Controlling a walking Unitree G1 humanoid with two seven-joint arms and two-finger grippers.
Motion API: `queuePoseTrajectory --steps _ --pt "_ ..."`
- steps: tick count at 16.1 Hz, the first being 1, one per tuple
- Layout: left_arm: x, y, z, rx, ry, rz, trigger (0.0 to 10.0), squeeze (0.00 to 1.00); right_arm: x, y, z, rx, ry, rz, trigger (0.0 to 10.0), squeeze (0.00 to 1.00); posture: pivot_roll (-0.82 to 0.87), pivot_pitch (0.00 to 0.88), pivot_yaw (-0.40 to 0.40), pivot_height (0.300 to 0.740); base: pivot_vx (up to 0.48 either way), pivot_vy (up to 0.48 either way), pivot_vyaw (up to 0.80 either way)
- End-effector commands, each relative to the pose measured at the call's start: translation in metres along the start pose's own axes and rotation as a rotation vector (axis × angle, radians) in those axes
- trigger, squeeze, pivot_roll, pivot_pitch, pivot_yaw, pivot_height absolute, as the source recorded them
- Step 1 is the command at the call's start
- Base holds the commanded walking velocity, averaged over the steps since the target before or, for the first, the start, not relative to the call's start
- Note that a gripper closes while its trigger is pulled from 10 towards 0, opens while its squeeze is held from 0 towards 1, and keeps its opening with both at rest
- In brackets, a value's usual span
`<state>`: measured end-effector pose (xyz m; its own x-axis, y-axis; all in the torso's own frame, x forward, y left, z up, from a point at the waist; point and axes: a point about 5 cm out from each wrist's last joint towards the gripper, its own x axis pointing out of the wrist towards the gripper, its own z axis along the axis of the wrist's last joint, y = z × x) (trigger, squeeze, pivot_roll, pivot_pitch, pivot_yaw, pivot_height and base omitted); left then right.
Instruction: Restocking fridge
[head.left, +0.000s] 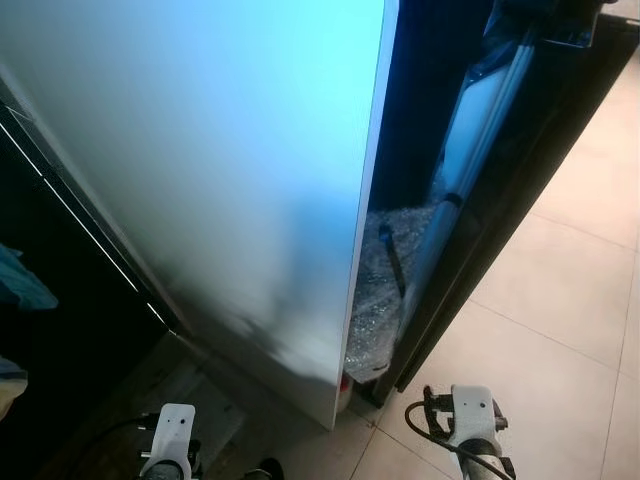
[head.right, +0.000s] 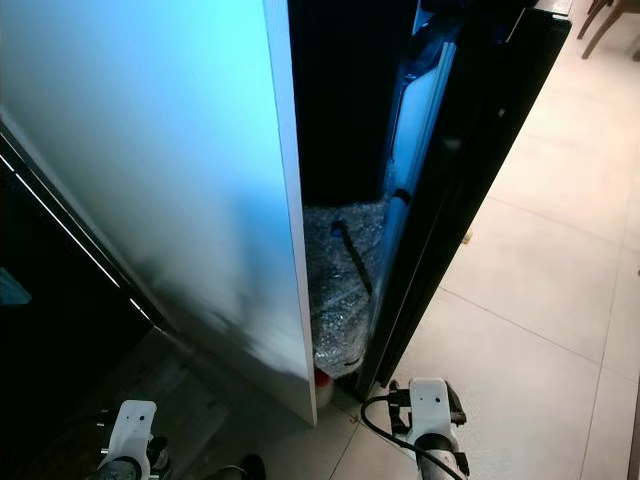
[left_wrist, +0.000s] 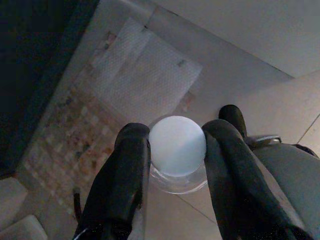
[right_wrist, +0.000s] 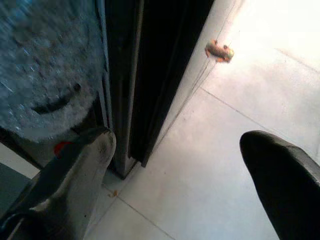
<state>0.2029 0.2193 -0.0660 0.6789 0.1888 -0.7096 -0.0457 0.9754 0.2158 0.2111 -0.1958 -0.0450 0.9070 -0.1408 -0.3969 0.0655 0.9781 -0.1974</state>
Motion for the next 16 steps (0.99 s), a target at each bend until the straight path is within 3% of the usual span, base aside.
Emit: queuePoseTrajectory --steps 1,7,8,9,16 --pt "-0.002 0.004 -0.010 0.006 0.031 0.015 10.0 0.00 -0.004 0.001 -0.005 0.012 0.002 0.004 10.0 0.00 -0.07 0.122 0.033 0.740 0.000 0.000 0.00" --pt "-0.003 0.002 -0.012 0.004 0.030 0.012 10.0 0.00 -0.007 0.000 0.004 0.052 -0.108 -0.010 10.0 0.00 -0.07 0.119 0.032 0.740 0.000 0.000 0.00" --pt "-0.003 0.001 -0.011 0.006 0.028 0.010 10.0 0.00 0.042 0.010 0.120 0.066 -0.443 0.006 10.0 0.00 -0.07 0.117 0.032 0.740 0.000 0.000 0.00" --pt "-0.003 -0.001 -0.011 0.007 0.026 0.009 10.0 0.00 0.046 0.012 0.141 0.052 -0.500 0.014 10.0 0.00 -0.07 0.114 0.031 0.740 0.000 0.000 0.00" --pt "-0.003 -0.002 -0.008 0.003 0.008 0.008 10.0 0.00 0.044 0.014 0.140 0.036 -0.497 0.042 10.0 0.00 -0.07 0.113 0.026 0.740 0.000 0.000 0.00"
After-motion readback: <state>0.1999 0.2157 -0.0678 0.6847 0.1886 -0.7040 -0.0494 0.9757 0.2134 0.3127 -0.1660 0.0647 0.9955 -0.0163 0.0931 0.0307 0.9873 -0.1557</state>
